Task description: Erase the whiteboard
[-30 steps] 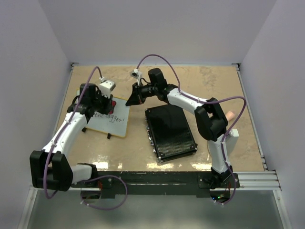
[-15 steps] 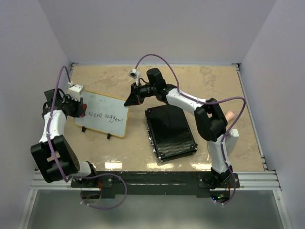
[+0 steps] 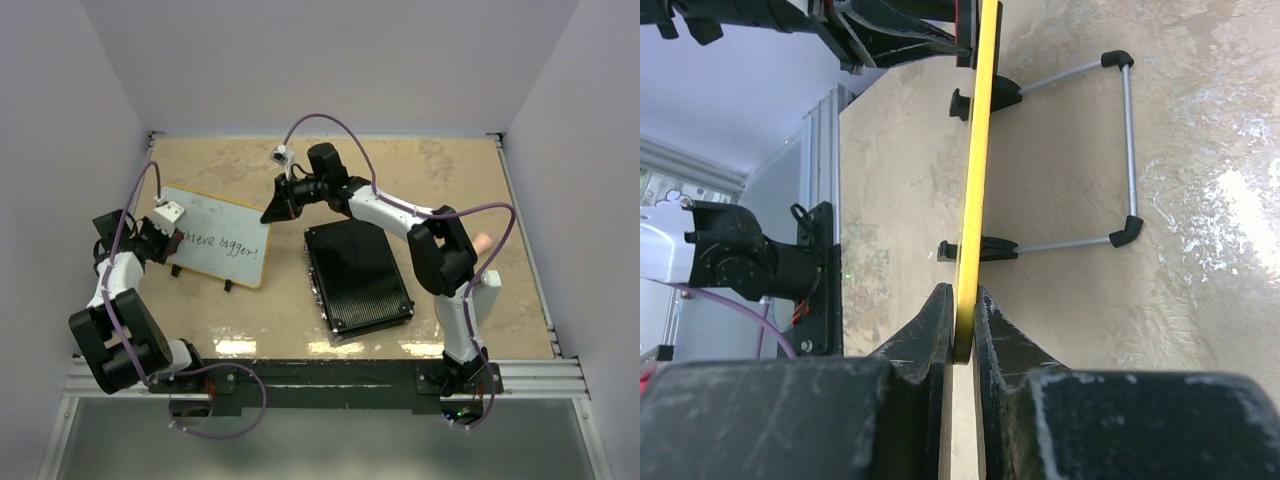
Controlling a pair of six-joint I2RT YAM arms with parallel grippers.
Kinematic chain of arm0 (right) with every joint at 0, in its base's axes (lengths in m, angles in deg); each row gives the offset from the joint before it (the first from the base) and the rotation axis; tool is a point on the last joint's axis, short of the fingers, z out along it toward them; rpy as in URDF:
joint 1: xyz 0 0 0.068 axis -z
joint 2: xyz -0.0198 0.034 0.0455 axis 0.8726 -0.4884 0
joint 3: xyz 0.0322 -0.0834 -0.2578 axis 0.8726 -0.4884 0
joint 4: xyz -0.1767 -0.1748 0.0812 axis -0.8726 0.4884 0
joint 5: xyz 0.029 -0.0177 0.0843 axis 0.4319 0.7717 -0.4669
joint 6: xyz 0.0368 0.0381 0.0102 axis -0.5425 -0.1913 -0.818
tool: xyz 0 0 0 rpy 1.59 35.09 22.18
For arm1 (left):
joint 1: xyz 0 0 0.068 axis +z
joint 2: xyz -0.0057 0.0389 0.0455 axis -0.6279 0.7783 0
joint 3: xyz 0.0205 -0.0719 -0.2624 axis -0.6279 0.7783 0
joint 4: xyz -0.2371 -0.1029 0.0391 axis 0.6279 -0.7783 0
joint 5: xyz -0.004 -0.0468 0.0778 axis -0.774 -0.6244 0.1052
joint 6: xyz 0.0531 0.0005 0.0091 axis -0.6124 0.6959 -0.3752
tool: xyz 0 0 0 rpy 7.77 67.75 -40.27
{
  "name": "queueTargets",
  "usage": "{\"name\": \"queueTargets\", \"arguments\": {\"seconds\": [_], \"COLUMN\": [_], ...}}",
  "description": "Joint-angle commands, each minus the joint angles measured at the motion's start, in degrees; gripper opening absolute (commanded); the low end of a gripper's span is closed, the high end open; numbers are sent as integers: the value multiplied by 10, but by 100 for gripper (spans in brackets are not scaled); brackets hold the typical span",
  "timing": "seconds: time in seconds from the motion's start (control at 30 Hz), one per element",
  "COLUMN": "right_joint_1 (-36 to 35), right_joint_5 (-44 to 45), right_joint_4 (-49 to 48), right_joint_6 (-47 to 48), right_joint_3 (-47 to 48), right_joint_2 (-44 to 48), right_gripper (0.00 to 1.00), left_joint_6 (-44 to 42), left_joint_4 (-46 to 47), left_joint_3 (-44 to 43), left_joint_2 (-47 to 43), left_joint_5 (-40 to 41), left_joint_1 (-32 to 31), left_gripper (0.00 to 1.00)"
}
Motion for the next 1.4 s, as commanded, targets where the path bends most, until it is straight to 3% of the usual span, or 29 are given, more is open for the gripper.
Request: {"name": "queueTargets", "arguments": {"seconds": [0.0,0.2,0.4,0.87,1.17,1.37], "right_joint_1": [-19,-19,-20,-19,-22,-24], "right_joint_5": [-26,-25,-25,-25,-25,-25], "right_joint_4": [0,0,-1,-1,-1,-1], "right_joint_6": [29,30,29,28,27,26], "right_joint_3": [9,7,8,11,13,13], "right_joint_2": [-8,-9,-11,-14,-20,-21], "right_gripper": [0,0,0,0,0,0], "left_joint_6": [-3,-9,7,1,145,181], "left_joint_4": [21,2,-20,-49,-15,6], "left_joint_3": [-33,-124,-145,5,-104,-126], "left_joint_2": [46,52,52,22,10,12], "left_joint_5": [-75,-84,-91,-72,-101,-65], "left_joint_1": [9,13,12,8,-13,-43], "left_gripper": [0,0,0,0,0,0]}}
